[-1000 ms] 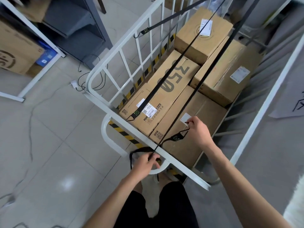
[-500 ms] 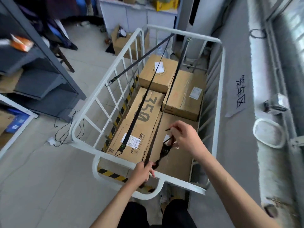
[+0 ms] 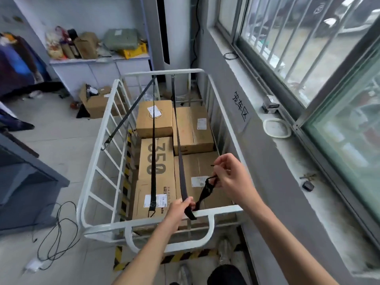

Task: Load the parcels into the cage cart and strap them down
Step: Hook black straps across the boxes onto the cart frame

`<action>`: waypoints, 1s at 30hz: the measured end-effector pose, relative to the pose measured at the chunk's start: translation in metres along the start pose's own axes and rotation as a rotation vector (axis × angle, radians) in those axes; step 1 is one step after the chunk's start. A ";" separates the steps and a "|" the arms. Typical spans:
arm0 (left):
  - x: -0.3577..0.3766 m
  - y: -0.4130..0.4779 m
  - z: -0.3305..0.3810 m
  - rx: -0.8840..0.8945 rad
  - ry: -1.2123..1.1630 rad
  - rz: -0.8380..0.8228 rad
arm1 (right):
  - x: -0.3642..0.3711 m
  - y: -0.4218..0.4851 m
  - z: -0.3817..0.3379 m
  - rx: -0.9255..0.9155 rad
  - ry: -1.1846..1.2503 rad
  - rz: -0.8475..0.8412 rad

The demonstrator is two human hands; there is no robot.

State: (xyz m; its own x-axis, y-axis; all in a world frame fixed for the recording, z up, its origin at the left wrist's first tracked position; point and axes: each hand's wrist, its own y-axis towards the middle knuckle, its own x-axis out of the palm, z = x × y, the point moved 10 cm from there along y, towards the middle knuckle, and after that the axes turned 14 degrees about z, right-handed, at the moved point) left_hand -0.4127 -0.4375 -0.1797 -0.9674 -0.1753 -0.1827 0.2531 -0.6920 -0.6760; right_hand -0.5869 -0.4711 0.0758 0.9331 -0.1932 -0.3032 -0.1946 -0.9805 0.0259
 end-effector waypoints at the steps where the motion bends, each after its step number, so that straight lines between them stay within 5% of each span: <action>1: 0.002 0.003 0.004 -0.012 -0.044 -0.016 | -0.008 -0.010 -0.003 -0.011 0.006 0.036; 24: 0.029 0.014 -0.003 -0.065 0.143 -0.009 | -0.209 -0.237 -0.093 -0.247 0.177 0.516; 30: 0.048 -0.051 0.015 0.274 0.405 -0.176 | -0.209 -0.251 -0.083 -0.208 0.186 0.515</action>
State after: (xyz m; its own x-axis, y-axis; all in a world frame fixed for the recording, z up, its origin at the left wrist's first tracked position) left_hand -0.4721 -0.4209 -0.1437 -0.9008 0.2073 -0.3815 0.0235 -0.8540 -0.5197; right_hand -0.7076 -0.1880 0.2121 0.7751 -0.6311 -0.0301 -0.5912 -0.7413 0.3177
